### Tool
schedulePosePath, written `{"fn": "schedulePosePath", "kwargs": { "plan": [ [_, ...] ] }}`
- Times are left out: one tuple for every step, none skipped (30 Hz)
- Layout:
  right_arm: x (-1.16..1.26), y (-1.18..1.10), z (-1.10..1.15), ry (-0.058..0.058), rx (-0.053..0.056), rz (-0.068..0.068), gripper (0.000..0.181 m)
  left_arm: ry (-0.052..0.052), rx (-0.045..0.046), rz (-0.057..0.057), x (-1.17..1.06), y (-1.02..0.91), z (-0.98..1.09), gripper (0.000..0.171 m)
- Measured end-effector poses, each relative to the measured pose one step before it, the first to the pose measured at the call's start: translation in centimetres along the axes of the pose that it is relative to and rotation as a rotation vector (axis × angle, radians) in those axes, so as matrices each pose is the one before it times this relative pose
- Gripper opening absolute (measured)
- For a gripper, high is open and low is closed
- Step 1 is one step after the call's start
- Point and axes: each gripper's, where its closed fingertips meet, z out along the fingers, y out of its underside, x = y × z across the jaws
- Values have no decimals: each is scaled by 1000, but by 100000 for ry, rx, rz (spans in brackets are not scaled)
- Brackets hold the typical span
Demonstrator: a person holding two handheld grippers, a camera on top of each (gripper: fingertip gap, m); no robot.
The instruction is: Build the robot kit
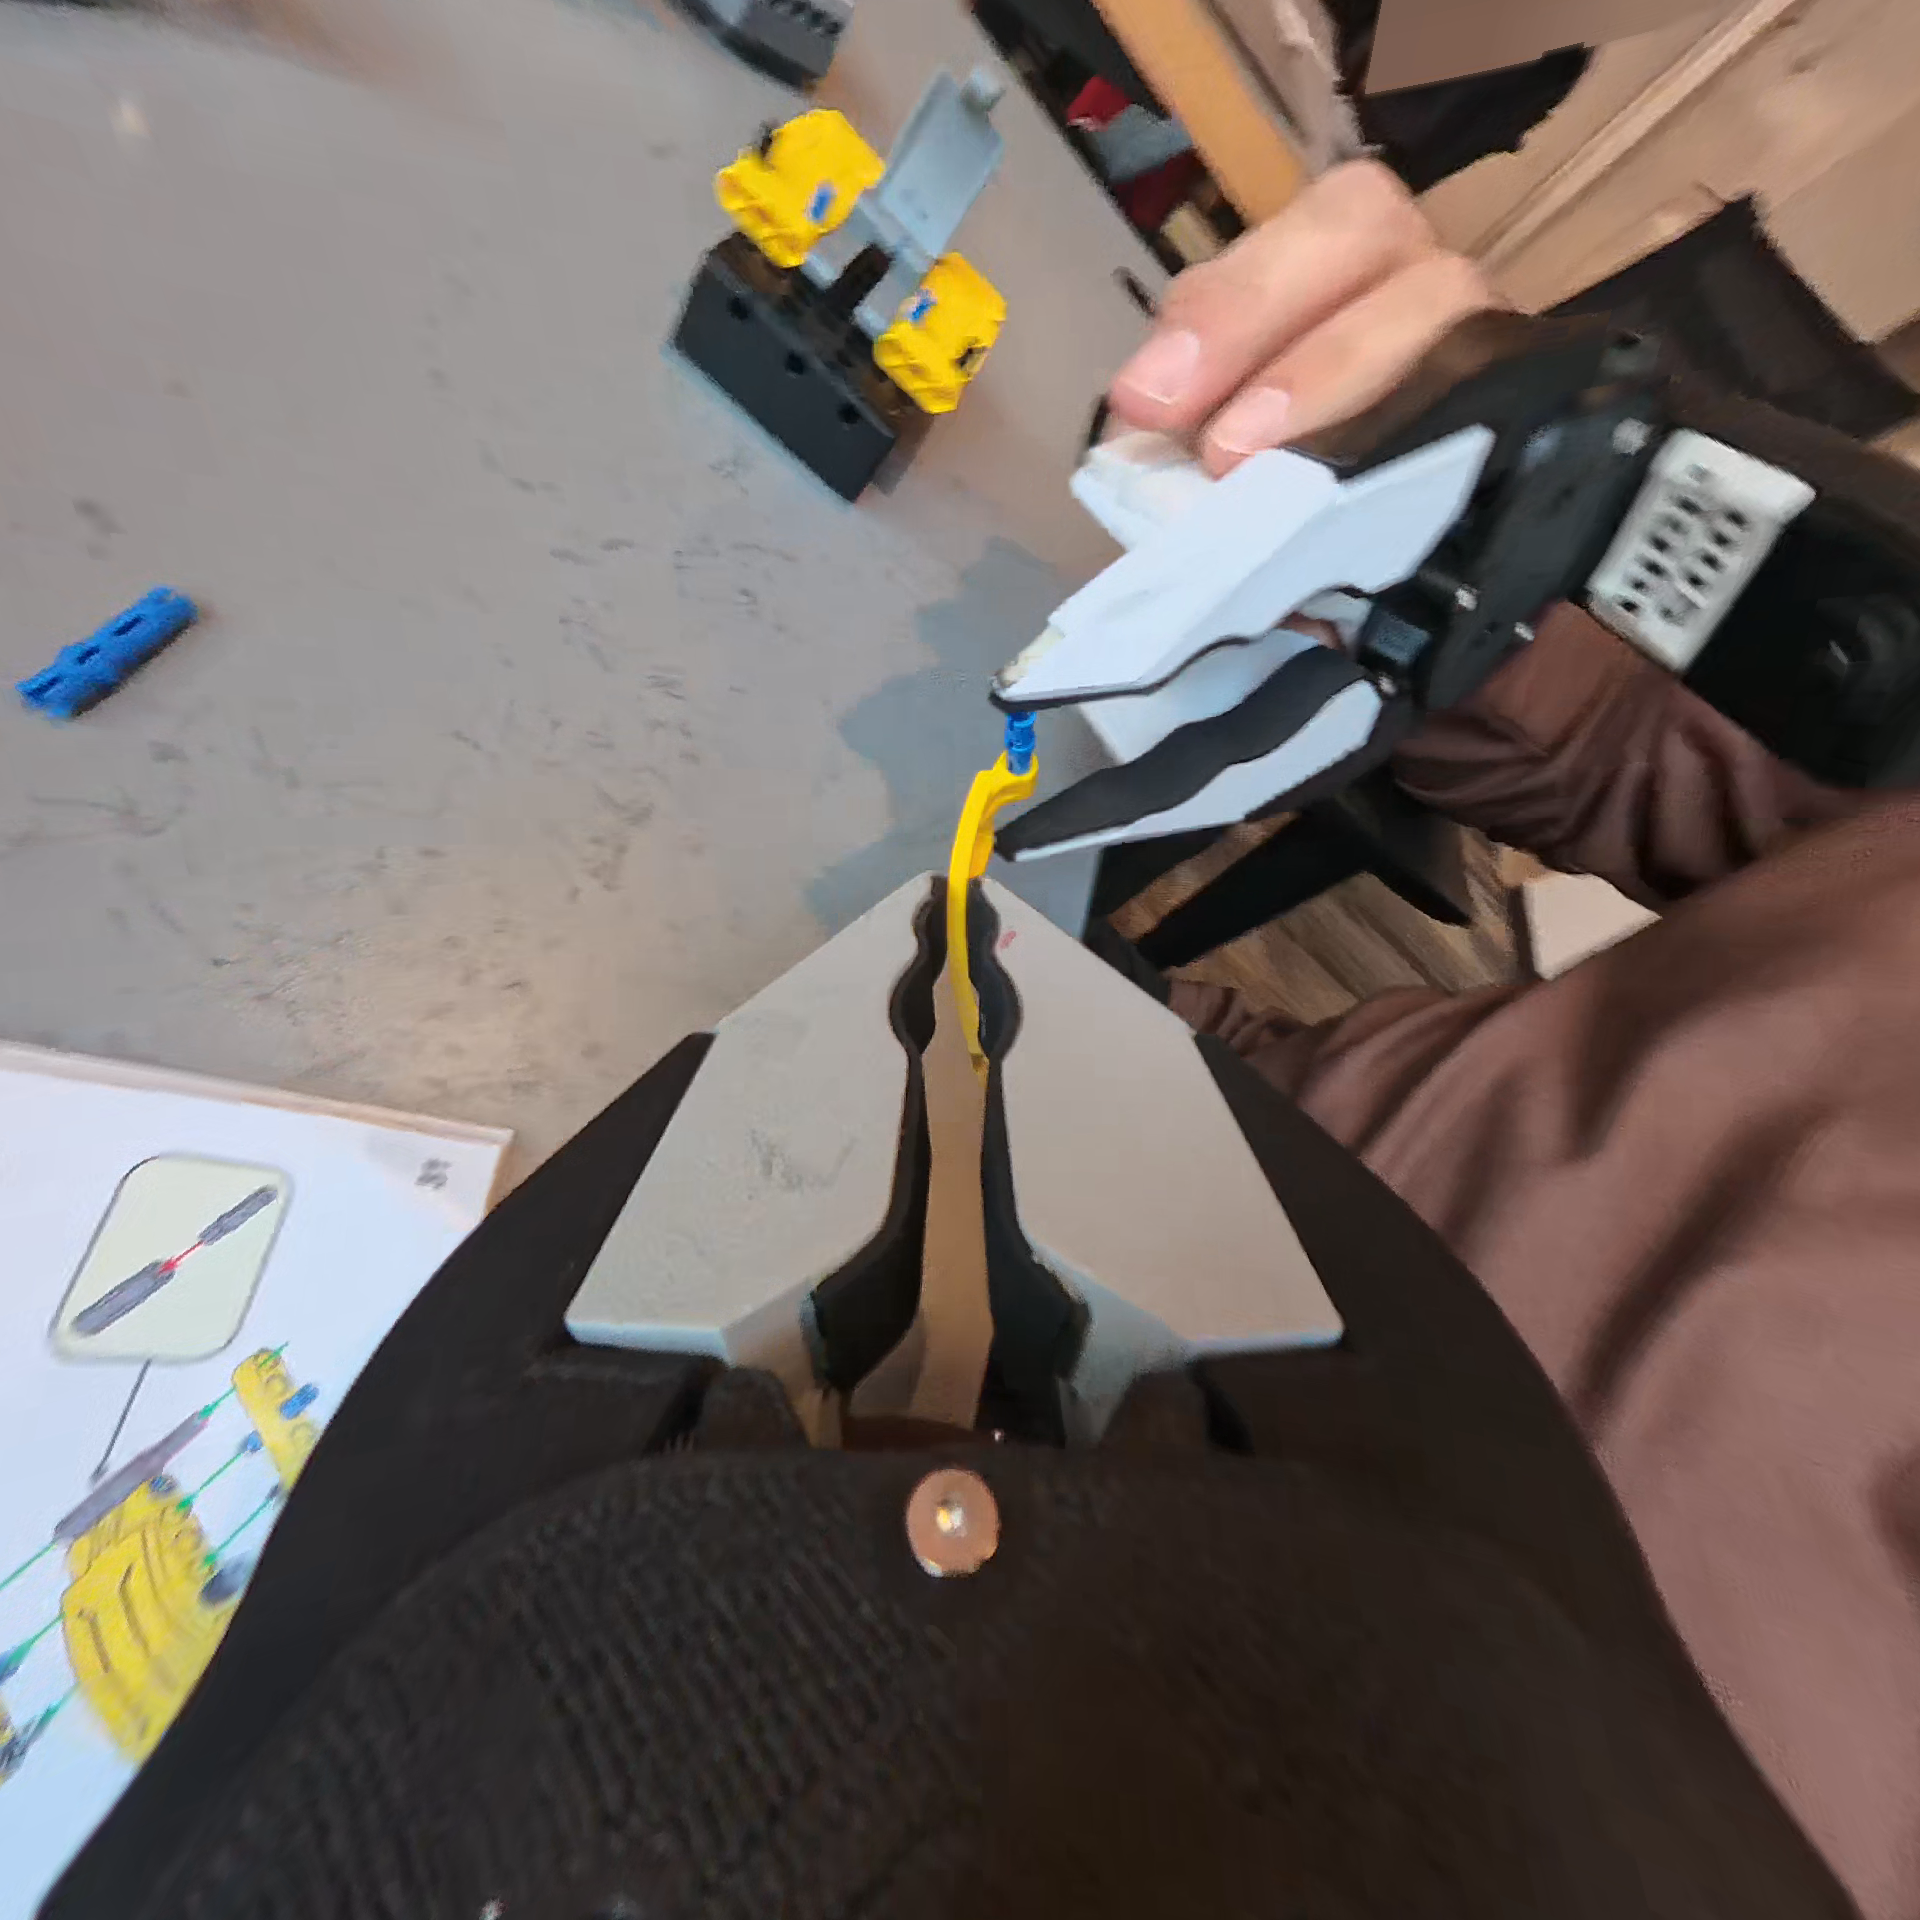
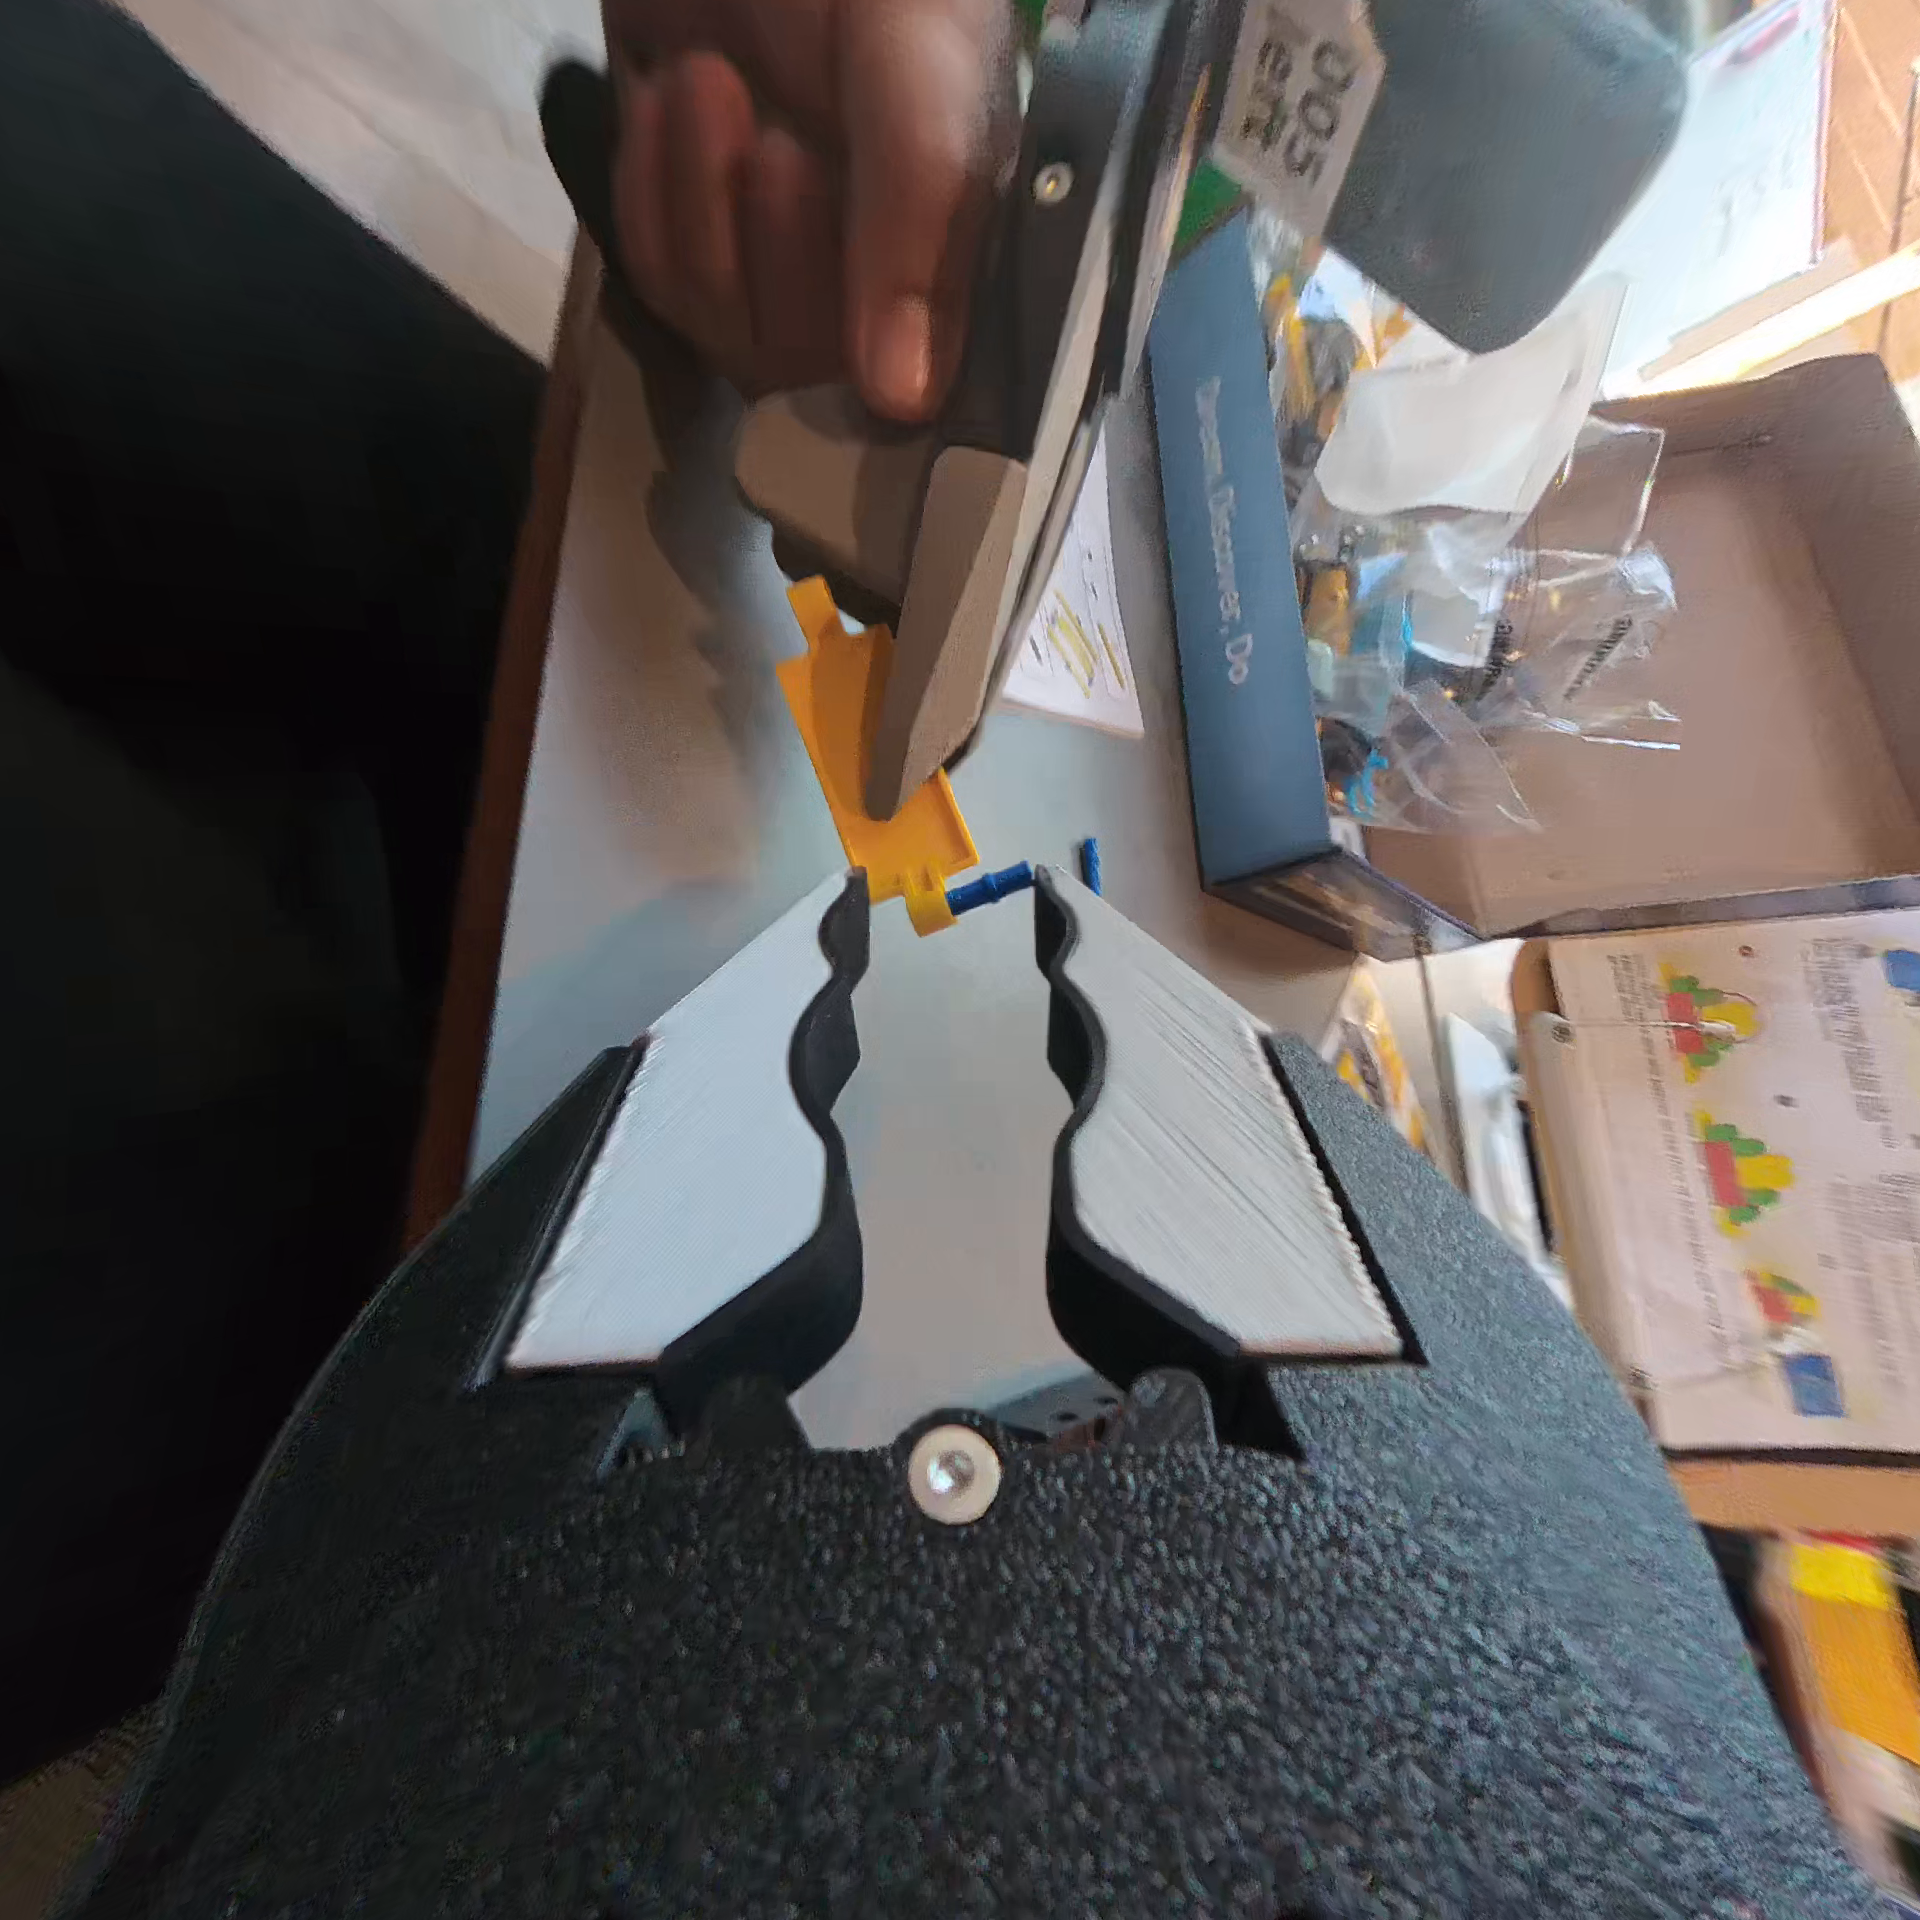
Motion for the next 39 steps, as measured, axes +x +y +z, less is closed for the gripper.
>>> {"fn": "schedulePosePath", "kwargs": {
  "plan": [
    [-146, -899, -408, -2794, 5759, 6583, 36, 5784, 1122, 2332, 842, -81, -233, 0],
    [-341, -932, -385, -4411, 6162, 7944, 42, 5033, 879, 1724, 735, -63, -217, 0],
    [-247, -866, -342, -4082, 5901, 7856, 43, 4196, 503, 1429, 632, -36, -167, 0],
    [-212, -903, -346, -3884, 5774, 6842, 43, 4587, 973, 1569, 713, -89, -143, 0],
    [-350, -1097, -371, -4459, 5930, 5491, 44, 6035, 1749, 2061, 966, -181, -163, 0],
    [-343, -1317, -363, -3838, 6158, 4009, 42, 6625, 2364, 1252, 1058, -250, -127, 0],
    [-252, -1288, -216, -2640, 5295, 2291, 43, 7382, 2971, -85, 1149, -375, -87, 0],
    [-226, -1257, -95, -1907, 5241, 970, 43, 7810, 3580, 7, 1182, -425, -26, 0],
    [-140, -1239, -42, -1508, 5422, 1103, 43, 7963, 4042, 1460, 1252, -476, 45, 0],
    [-217, -1034, 59, -2356, 4533, 1885, 41, 7606, 4698, 2920, 1259, -573, 65, 0],
    [-280, -783, 161, -2855, 3524, 2191, 39, 6865, 6217, 3514, 1173, -842, 43, 0],
    [-46, -628, 237, -1122, 3057, 1731, 39, 4924, 4724, 1511, 750, -613, 80, 0],
    [10, -515, 261, -458, 2927, 1273, 38, 2818, 1183, -939, 286, -85, 130, 0],
    [-65, -433, 262, -892, 2744, 1179, 38, 1035, -558, -1109, -8, 230, 171, 0],
    [-22, -210, 261, -702, 1729, 910, 39, 1900, -604, -261, 196, 270, 197, 0],
    [13, 31, 240, -373, 499, 157, 40, 2029, 431, 667, 320, 63, 239, 0],
    [29, 65, 191, -158, 364, -147, 41, 1464, 166, 484, 242, 48, 261, 0],
    [-134, 3, 148, -1093, 658, 154, 41, 725, -936, -294, 84, 185, 267, 0],
    [-379, -7, 123, -2429, 637, -39, 38, 138, -464, -350, -46, 137, 249, 0],
    [-280, -123, 104, -1219, 1213, -1667, 34, 966, 564, -537, 51, 7, 203, 0],
    [-148, -280, 57, 303, 2149, -3105, 29, 1577, 1719, -770, 112, -136, 104, 0],
    [34, -367, 9, 1547, 2427, -2619, 26, 1735, 2382, -853, 130, -230, 30, 0],
    [164, -254, 23, 1980, 1390, -1641, 27, 2239, 2291, -846, 191, -202, 18, 0],
    [80, -207, 42, 968, 833, -478, 28, 2053, 1747, -597, 186, -120, 40, 0],
    [-50, -143, 43, -160, 371, 477, 29, 1778, 1095, -449, 169, -36, 55, 0],
    [-75, -144, 49, -487, 328, 867, 29, 1501, 658, -558, 147, -7, 90, 0],
    [-17, -183, 31, -259, 669, 1091, 30, 1245, 605, -497, 135, -43, 114, 0],
    [4, -194, 20, -306, 921, 1053, 30, 963, 745, -379, 104, -100, 113, 0],
    [20, -189, -23, -239, 1160, 660, 32, 976, 371, -533, 116, -61, 107, 0],
    [90, -229, -41, 203, 1414, 579, 34, 532, -71, -222, 60, 32, 72, 0],
    [-29, -77, -56, -624, 482, 1071, 34, 54, 227, 36, -1, -19, 19, 0],
    [-138, 14, -31, -1194, 23, 918, 34, 32, -496, -49, 1, 102, 15, 0],
    [-137, 37, -37, -877, 15, 399, 34, -219, -597, 315, -17, 139, -1, 0],
    [-63, 13, -54, -492, 145, 585, 34, -329, -270, 293, -28, 54, -13, 0],
    [-49, 12, -79, -597, 19, 1119, 33, -314, -364, -89, -36, 46, -34, 0],
    [-15, 55, -121, -467, -383, 875, 33, -566, -482, -135, -81, 46, -34, 0],
    [71, -10, -172, 226, -57, 229, 33, -558, -169, 175, -58, 6, -68, 0],
    [70, -237, -265, 411, 1070, 55, 33, -192, -27, 111, 13, -13, -92, 0],
    [80, -313, -313, 259, 1017, 219, 32, -243, -97, -137, 0, 14, -110, 0]
  ]
}}
